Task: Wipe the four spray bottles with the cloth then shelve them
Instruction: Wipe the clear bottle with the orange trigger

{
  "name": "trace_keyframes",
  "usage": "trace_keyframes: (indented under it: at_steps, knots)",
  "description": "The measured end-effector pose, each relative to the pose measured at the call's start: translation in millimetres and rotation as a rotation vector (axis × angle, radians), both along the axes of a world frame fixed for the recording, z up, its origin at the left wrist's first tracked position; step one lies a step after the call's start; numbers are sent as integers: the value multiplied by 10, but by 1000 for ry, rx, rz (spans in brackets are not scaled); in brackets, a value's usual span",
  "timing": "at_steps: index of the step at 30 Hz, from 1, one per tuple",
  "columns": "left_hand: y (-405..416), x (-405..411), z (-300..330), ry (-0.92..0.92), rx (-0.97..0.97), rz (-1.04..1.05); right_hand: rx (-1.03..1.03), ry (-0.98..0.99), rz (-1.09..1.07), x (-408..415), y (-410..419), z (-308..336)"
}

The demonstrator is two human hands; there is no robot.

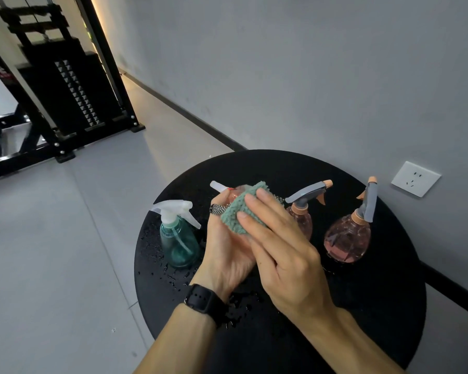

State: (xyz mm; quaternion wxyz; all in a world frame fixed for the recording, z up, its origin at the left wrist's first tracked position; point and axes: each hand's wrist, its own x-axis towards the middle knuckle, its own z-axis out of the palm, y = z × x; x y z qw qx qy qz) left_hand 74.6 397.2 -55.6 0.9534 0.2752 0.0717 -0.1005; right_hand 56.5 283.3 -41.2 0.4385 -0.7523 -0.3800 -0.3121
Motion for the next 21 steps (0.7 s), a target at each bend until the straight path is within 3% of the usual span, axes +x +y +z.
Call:
trace_keyframes:
  at_steps: [21]
  knots:
    - [43, -55, 52, -19, 342, 18, 55, 414, 115, 143, -317, 9]
